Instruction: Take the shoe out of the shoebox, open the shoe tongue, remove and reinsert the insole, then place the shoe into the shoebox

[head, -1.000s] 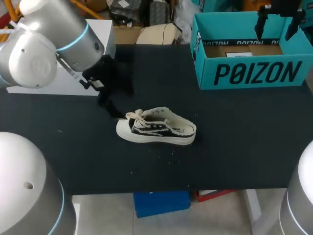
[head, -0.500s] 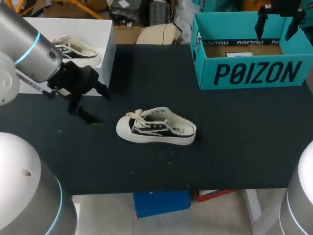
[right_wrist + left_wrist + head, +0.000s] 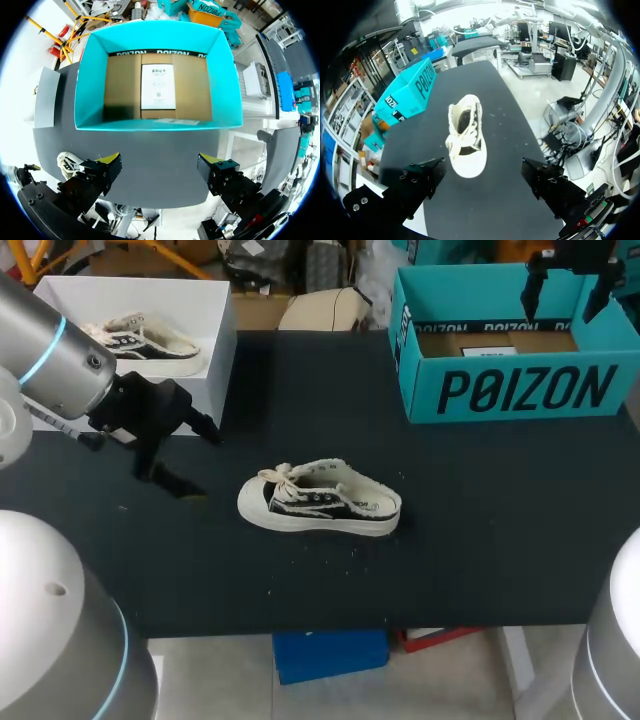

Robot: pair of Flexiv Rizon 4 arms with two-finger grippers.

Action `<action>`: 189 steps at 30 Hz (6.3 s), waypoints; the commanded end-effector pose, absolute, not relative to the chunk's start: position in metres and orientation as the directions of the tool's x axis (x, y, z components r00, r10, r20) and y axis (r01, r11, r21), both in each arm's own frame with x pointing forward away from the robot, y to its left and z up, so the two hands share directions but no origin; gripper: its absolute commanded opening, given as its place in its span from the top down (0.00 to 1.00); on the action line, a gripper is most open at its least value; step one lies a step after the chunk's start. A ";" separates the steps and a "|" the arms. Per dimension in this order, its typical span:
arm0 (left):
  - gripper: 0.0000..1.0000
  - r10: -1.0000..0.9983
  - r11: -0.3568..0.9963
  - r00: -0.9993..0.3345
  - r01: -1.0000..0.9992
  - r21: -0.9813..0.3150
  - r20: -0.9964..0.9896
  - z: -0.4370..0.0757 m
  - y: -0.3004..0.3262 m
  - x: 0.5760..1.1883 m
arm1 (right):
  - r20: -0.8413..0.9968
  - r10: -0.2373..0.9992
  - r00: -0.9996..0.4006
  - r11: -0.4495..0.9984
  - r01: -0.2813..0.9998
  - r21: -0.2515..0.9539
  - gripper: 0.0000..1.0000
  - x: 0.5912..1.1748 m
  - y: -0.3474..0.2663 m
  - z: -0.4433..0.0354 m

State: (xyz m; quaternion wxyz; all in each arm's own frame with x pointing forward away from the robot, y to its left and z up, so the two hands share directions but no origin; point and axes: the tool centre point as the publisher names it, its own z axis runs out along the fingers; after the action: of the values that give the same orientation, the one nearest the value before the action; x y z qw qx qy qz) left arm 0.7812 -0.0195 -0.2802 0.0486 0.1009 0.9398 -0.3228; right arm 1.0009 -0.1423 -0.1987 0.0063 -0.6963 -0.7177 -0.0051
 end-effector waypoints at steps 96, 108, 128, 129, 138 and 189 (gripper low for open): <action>0.00 0.158 0.771 -0.974 0.223 -0.596 -0.161 -0.281 -0.020 0.781 | -0.138 0.208 -0.968 0.720 0.057 0.692 0.00 0.801 0.098 -0.337; 0.00 0.158 0.771 -0.974 0.223 -0.596 -0.161 -0.281 -0.020 0.781 | -0.097 0.226 -0.969 0.692 0.090 0.716 0.00 0.805 0.108 -0.372; 0.00 0.158 0.771 -0.974 0.223 -0.596 -0.161 -0.281 -0.020 0.781 | -0.044 0.225 -0.973 0.650 0.117 0.751 0.00 0.801 0.130 -0.409; 0.00 0.158 0.771 -0.974 0.223 -0.596 -0.161 -0.281 -0.020 0.781 | -0.042 0.225 -0.973 0.649 0.118 0.751 0.00 0.801 0.131 -0.411; 0.00 0.158 0.771 -0.974 0.223 -0.596 -0.161 -0.281 -0.020 0.781 | -0.016 0.222 -0.975 0.639 0.133 0.757 0.00 0.799 0.133 -0.425; 0.00 -0.126 0.885 -0.992 -0.127 -0.447 0.033 -0.248 -0.093 0.746 | -0.004 0.223 -0.975 0.596 0.133 0.792 1.00 0.808 0.135 -0.442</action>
State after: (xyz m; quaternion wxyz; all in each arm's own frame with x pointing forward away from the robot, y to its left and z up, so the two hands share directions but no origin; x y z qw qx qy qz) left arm 0.7465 -0.0760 -0.2478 -0.0038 -0.0804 0.9646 -0.2511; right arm 0.8073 0.1329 -0.4402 -0.0511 -0.0993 -0.8920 -0.4381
